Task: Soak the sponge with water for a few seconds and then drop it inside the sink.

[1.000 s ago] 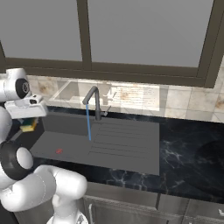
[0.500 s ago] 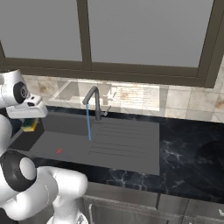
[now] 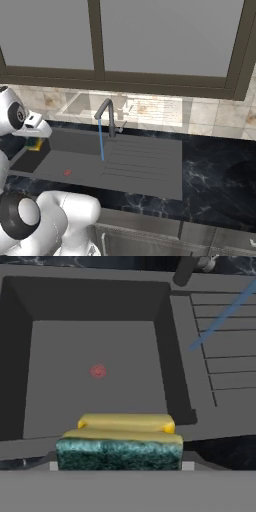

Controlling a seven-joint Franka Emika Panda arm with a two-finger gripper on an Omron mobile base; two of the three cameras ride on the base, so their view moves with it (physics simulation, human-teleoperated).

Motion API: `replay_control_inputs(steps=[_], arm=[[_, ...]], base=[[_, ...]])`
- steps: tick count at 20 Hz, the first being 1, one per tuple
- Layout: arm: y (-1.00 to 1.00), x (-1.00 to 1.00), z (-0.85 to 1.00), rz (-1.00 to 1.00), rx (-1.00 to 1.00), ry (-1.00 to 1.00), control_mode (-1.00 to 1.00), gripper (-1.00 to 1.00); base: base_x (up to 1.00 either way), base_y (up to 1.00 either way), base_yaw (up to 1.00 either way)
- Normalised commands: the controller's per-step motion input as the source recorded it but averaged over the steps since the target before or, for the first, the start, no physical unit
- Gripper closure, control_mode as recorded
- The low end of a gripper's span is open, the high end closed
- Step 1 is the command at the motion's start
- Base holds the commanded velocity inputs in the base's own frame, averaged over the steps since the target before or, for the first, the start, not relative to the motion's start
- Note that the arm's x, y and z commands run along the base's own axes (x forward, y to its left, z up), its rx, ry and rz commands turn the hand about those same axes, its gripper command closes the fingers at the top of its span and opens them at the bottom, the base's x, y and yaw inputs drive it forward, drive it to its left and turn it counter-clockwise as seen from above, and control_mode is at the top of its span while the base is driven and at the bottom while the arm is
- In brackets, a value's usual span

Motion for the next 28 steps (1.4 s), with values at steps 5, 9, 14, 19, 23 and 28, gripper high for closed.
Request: replay_control_inputs(steps=[5, 9, 14, 19, 23, 28], arm=[[-0.13, 0.07, 0.00, -0.17, -0.01, -0.22, -1.00, 1.00], [-0.18, 0.09, 0.00, -0.19, -0.02, -0.20, -1.00, 1.00], [-0.15, 0.12, 0.00, -0.18, -0.03, -0.17, -1.00, 1.00], [-0.17, 0.21, 0.00, -0.16, 0.00, -0.11, -1.00, 1.00], [-0.09, 0.19, 0.00, -0.13, 0.00, -0.04, -1.00, 1.00], [-0.07, 0.19, 0.02, -0.11, 0.00, -0.01, -1.00, 1.00]], base=[[0.00, 0.00, 0.00], [0.00, 0.00, 0.00], [0.00, 0.00, 0.00], [0.00, 0.00, 0.00], [0.00, 0.00, 0.00], [0.00, 0.00, 0.00]])
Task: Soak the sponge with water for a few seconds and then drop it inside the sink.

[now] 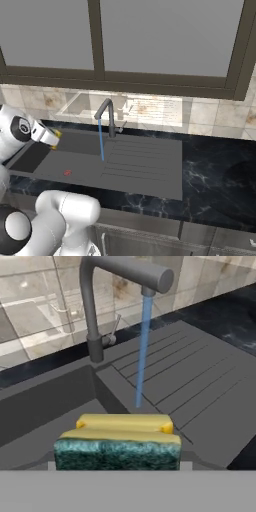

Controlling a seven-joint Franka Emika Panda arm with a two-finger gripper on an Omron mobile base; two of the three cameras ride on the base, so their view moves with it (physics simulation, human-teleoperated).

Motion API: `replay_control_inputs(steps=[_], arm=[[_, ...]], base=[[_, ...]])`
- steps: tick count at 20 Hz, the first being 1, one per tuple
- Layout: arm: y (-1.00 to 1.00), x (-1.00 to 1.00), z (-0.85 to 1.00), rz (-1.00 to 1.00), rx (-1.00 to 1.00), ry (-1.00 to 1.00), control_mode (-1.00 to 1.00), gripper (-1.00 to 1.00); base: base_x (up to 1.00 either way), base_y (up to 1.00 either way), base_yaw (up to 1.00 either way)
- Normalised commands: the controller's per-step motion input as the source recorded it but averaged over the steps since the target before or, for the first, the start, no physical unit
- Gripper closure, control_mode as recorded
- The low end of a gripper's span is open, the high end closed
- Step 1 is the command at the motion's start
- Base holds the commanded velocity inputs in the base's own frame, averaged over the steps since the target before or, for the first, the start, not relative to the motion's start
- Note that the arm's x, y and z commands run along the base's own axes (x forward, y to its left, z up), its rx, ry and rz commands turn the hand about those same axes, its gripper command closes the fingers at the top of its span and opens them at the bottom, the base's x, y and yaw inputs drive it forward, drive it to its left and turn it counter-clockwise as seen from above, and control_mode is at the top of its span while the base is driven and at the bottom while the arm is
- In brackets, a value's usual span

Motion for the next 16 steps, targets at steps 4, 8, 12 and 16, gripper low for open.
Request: replay_control_inputs(steps=[4, 8, 12, 16], arm=[[-0.13, 0.20, 0.00, -0.11, 0.00, -0.04, -1.00, 1.00], [-0.20, 0.22, -0.02, -0.09, 0.00, -0.11, -1.00, 1.00], [-0.22, 0.17, -0.04, -0.08, 0.00, -0.12, -1.00, 1.00], [-0.25, 0.09, 0.00, -0.06, 0.00, -0.08, -1.00, 1.00]], base=[[0.00, 0.00, 0.00], [0.00, 0.00, 0.00], [0.00, 0.00, 0.00], [0.00, 0.00, 0.00]])
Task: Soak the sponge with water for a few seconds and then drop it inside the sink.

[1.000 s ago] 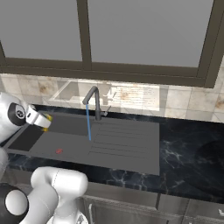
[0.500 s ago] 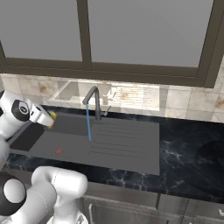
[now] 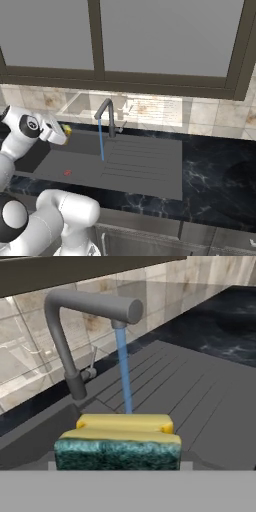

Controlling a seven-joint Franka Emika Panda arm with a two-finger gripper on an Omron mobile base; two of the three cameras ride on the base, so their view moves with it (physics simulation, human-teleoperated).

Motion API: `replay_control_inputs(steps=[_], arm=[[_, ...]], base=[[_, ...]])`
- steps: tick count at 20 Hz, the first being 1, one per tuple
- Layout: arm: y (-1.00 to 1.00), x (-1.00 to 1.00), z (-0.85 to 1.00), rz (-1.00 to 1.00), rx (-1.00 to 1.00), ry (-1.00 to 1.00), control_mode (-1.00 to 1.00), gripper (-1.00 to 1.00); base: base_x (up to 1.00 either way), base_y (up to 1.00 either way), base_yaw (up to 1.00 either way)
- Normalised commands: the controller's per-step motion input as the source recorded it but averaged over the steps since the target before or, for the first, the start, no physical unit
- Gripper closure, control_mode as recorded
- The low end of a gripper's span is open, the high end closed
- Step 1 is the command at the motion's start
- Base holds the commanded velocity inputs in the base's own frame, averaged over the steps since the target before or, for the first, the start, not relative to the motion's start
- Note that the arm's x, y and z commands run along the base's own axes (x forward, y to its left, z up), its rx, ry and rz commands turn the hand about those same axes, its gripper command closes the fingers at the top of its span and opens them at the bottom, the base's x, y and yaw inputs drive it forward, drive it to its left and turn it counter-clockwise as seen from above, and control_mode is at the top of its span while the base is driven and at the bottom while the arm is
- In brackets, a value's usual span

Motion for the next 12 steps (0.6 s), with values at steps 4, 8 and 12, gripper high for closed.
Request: replay_control_inputs(steps=[4, 8, 12], arm=[[-0.28, 0.00, 0.00, -0.05, 0.00, -0.05, -1.00, 1.00], [-0.23, 0.00, 0.00, -0.05, 0.00, -0.01, -1.00, 1.00], [-0.15, 0.00, 0.01, -0.05, 0.00, 0.00, -1.00, 1.00]], base=[[0.00, 0.00, 0.00], [0.00, 0.00, 0.00], [0.00, 0.00, 0.00]])
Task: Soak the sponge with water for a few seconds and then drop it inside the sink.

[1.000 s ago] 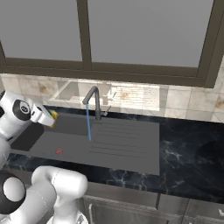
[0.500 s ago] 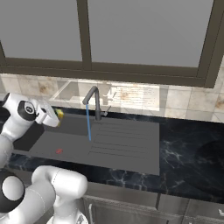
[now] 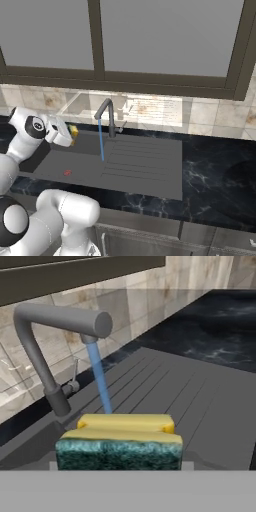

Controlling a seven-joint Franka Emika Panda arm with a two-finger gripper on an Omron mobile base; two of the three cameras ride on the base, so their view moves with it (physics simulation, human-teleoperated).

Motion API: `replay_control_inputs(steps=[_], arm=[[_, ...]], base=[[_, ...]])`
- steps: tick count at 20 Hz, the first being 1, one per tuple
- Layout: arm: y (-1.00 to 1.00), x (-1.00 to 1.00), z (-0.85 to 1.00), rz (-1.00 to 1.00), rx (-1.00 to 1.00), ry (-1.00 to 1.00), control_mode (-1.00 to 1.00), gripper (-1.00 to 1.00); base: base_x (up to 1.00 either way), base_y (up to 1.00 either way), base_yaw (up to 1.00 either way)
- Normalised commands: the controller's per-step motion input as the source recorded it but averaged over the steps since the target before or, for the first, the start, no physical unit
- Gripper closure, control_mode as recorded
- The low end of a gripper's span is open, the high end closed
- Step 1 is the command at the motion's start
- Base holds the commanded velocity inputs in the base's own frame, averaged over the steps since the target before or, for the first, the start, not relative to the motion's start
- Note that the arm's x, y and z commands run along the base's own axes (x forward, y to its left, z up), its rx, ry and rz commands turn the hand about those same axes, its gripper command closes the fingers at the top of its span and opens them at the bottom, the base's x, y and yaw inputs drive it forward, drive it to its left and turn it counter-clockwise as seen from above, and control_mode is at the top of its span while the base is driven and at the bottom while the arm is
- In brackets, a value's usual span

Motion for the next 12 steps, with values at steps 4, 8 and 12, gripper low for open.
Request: replay_control_inputs(steps=[4, 8, 12], arm=[[-0.10, -0.11, 0.13, -0.05, 0.00, 0.00, -1.00, 1.00], [-0.14, -0.02, 0.01, -0.06, 0.00, 0.00, -1.00, 1.00], [-0.16, 0.00, 0.00, -0.07, 0.00, 0.00, -1.00, 1.00]], base=[[0.00, 0.00, 0.00], [0.00, 0.00, 0.00], [0.00, 0.00, 0.00]])
